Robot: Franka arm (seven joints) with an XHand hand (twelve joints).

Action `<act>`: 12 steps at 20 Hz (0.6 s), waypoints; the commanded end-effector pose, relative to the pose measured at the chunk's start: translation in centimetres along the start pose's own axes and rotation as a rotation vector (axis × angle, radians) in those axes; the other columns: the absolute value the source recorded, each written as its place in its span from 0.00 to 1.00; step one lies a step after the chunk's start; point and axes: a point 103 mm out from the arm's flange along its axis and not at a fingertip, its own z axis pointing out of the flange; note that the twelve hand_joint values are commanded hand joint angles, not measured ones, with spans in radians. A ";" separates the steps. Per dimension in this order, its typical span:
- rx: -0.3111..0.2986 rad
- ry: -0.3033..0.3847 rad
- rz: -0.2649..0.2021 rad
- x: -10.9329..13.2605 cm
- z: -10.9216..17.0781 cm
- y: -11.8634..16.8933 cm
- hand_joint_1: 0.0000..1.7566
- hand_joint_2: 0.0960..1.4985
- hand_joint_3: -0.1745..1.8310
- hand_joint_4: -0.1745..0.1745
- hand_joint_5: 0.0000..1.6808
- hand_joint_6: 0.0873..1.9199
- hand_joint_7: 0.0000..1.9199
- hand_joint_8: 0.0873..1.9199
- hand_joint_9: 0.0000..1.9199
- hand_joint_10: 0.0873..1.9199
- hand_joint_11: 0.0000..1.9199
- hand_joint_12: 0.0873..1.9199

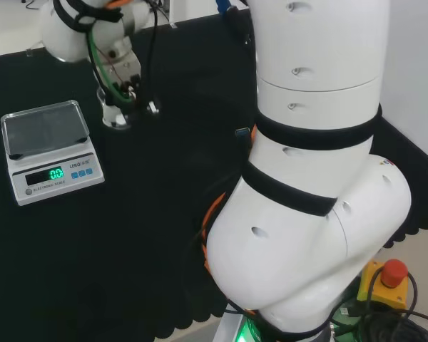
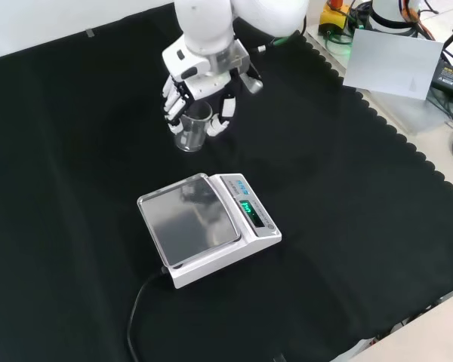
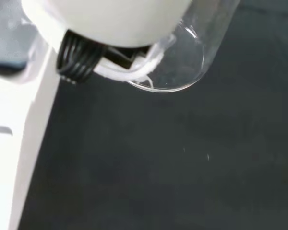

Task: Pick up the beaker.

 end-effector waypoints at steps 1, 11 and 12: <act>-0.048 -0.014 -0.038 2.7 -3.5 2.0 0.70 0.27 0.47 0.57 0.45 0.54 0.44 0.39 0.56 0.28 0.47 0.59; -0.059 -0.001 -0.113 7.5 -4.4 5.4 0.70 0.27 0.48 0.55 0.46 0.54 0.45 0.39 0.58 0.27 0.49 0.58; -0.056 0.000 -0.120 7.9 -4.2 5.6 0.70 0.27 0.48 0.55 0.46 0.54 0.45 0.39 0.58 0.27 0.49 0.58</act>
